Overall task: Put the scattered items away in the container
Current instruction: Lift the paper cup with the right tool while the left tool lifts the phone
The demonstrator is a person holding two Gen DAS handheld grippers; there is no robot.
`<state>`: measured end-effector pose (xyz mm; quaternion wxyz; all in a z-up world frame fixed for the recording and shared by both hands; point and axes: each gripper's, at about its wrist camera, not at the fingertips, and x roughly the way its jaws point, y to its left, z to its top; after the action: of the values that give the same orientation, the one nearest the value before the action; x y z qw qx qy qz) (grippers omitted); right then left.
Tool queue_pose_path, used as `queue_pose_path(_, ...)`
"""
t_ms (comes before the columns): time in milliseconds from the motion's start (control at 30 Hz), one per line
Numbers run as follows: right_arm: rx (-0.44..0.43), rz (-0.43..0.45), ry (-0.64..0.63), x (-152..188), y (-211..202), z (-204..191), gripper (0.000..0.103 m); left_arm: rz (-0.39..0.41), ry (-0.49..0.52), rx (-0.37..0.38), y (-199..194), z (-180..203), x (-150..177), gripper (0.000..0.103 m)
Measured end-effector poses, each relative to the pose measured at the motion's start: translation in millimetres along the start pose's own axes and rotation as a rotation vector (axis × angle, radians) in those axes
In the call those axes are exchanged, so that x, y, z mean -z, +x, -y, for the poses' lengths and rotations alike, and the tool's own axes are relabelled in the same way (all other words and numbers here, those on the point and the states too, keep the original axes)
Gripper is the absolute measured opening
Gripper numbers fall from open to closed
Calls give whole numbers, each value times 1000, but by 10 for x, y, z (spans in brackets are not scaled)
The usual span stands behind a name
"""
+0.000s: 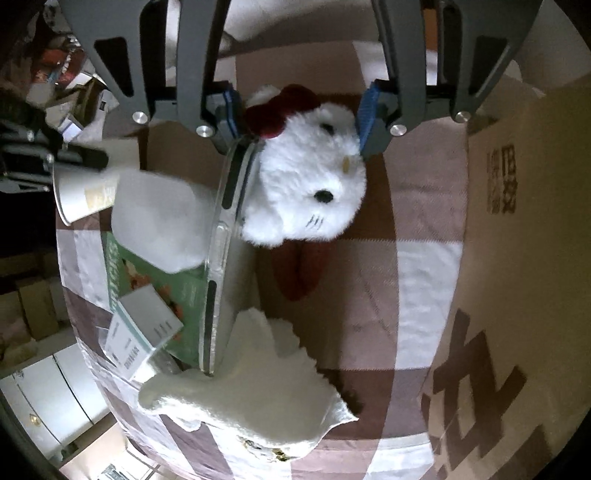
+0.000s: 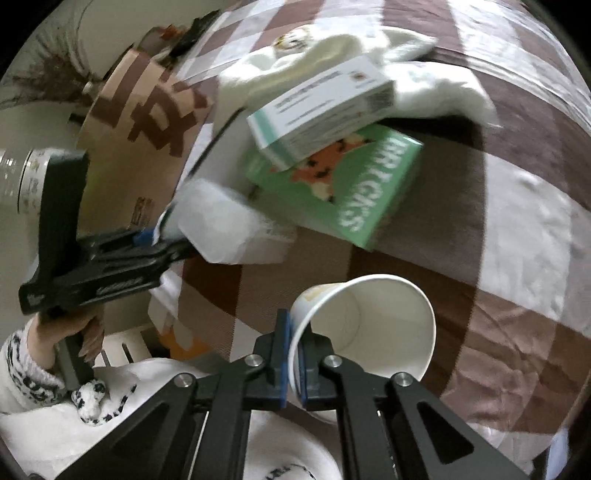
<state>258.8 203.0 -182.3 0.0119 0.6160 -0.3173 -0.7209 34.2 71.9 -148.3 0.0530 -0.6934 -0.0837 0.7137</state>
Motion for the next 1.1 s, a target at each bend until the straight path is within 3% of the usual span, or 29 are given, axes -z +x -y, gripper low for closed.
queue_pose_path(133, 18, 22, 32, -7, -151, 90, 3, 3, -90, 88, -285, 53, -20, 50)
queue_pose_path(233, 26, 34, 50, 5, 52, -3, 4, 32, -46, 46, -272, 160, -141, 50)
queue_pose_path(400, 35, 37, 67, 45, 43, -9, 4, 26, 1, 3, -160, 112, -59, 54)
queue_pose_path(533, 32, 21, 78, 72, 141, -74, 4, 63, -10, -45, -223, 128, -44, 62)
queue_pose_path(633, 26, 18, 86, 90, 157, -59, 4, 119, 48, -75, -290, 241, -137, 75)
queue_pose_path(733, 33, 16, 81, 76, 162, -74, 4, 136, 118, -92, -204, 373, -227, 74)
queue_pose_path(833, 38, 19, 78, 90, 163, -79, 4, 130, 135, -73, -131, 415, -323, 66)
queue_pose_path(967, 38, 19, 93, 94, 173, -40, 4, 100, 145, -25, -39, 467, -469, 26)
queue_pose_path(1100, 30, 23, 111, 122, 180, 1, 4, 86, 178, -18, 15, 558, -496, 11)
